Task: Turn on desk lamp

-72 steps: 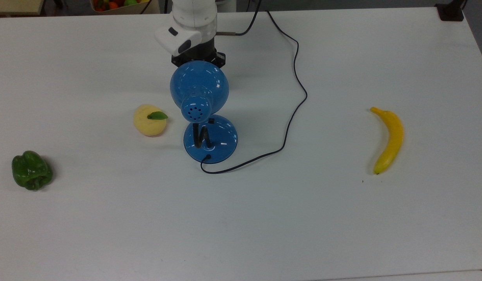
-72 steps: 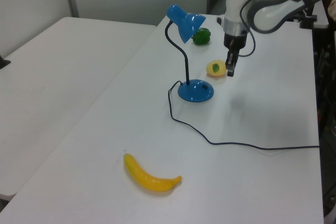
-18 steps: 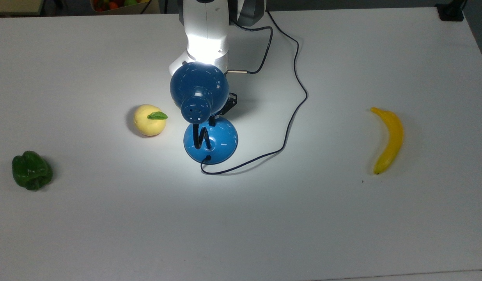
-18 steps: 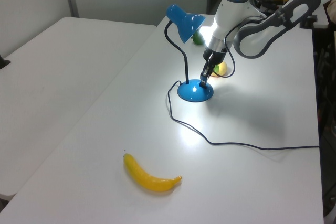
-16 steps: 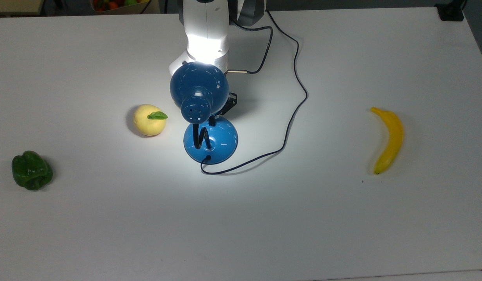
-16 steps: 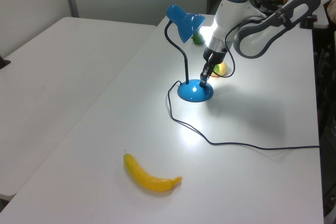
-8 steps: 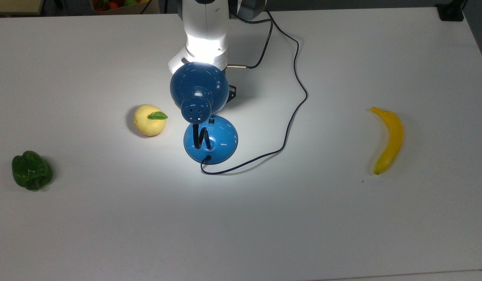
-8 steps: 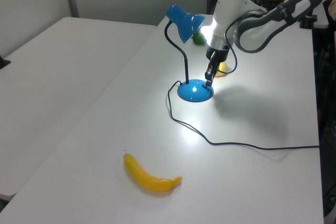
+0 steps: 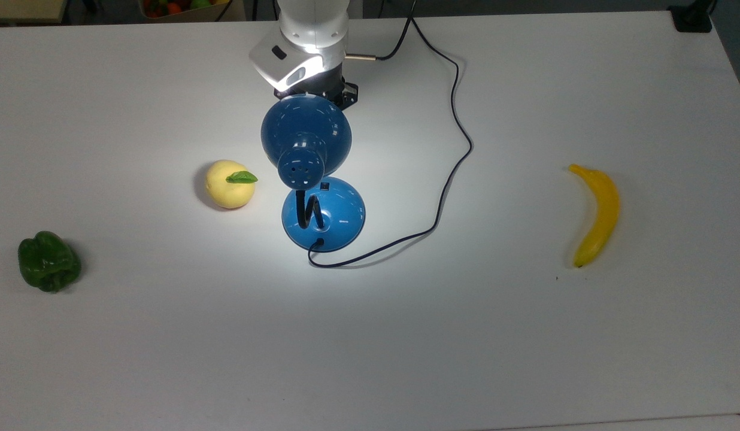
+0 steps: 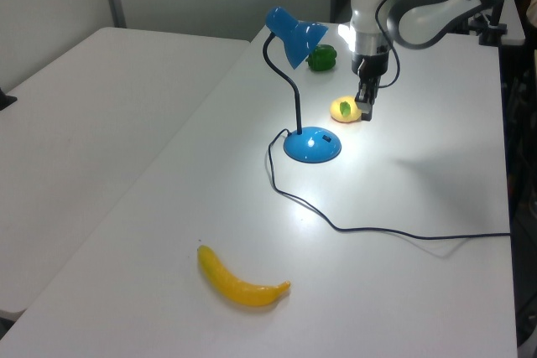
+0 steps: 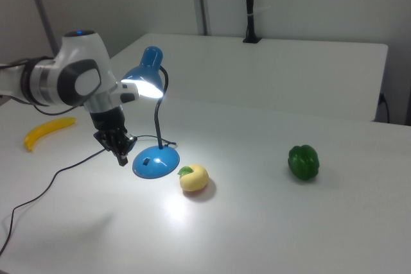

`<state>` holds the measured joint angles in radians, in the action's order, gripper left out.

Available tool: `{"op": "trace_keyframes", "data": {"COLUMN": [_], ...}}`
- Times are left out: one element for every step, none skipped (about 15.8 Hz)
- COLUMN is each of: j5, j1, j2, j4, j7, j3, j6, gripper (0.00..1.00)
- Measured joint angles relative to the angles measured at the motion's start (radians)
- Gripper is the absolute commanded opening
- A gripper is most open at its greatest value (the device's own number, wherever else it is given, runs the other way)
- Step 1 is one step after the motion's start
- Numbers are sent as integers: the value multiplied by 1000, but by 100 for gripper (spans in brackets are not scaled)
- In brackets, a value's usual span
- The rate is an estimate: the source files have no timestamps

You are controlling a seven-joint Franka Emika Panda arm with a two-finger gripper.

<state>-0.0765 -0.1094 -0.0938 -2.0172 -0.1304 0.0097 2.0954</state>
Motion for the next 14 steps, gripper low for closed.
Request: {"op": "trace_keyframes", "data": {"j5": [0, 0, -1, -1, -2, -2, -2, -2, -2, -2, -2, -2, -2, -2], "j1": [0, 0, 0, 0, 0, 1, 3, 4, 5, 5, 5, 5, 6, 7], "j2": [24, 47, 69, 88, 101, 111, 116, 119, 119, 119, 119, 118, 116, 115], "j4": [1, 4, 12, 28, 53, 85, 121, 155, 187, 213, 235, 256, 280, 301], "j7": [0, 0, 0, 0, 0, 0, 0, 0, 1, 7, 21, 36, 47, 52], "j3": [0, 0, 0, 0, 0, 0, 0, -1, -3, -6, -8, -10, -11, -12], "j6": [-31, -59, -90, -131, -176, -223, -267, -302, -333, -359, -385, -410, -429, -442], "gripper": [0, 0, 0, 0, 0, 0, 0, 0, 0, 2, 2, 2, 2, 2]}}
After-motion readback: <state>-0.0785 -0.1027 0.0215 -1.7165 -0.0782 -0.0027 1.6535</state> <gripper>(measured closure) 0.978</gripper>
